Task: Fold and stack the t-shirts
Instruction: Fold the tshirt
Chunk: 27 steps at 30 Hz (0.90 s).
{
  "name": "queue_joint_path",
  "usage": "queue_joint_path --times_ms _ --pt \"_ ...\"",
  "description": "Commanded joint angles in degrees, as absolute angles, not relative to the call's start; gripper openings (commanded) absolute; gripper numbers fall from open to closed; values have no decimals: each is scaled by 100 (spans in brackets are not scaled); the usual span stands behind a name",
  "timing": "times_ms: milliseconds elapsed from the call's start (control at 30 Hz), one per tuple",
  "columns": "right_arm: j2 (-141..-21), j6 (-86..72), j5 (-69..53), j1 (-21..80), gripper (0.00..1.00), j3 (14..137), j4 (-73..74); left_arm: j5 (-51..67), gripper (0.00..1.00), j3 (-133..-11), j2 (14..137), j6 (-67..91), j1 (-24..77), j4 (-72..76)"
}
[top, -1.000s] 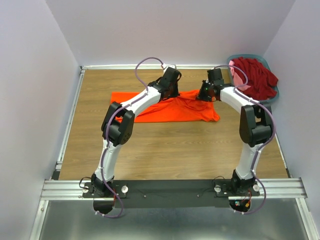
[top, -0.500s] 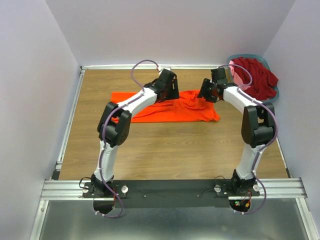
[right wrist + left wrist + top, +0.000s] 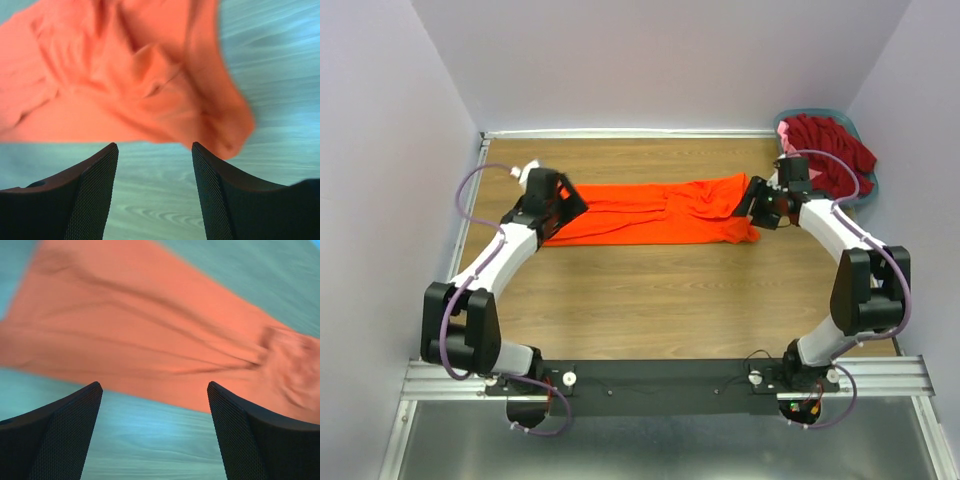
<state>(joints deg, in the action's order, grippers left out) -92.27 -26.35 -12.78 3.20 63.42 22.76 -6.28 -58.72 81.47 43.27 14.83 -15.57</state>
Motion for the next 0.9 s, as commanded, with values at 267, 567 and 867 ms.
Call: queue_joint_path --times_ms 267,567,867 --pt "-8869 -2417 -1960 571 70 5950 2355 -1046 95 -5053 8392 4614 -184 -1459" --pt "-8596 -2426 -1863 571 70 5740 2356 -1230 74 -5449 9140 4684 -185 -1608" --pt "-8534 -2408 -1810 563 70 5643 2373 -1310 59 -5572 9316 4649 -193 -1696"
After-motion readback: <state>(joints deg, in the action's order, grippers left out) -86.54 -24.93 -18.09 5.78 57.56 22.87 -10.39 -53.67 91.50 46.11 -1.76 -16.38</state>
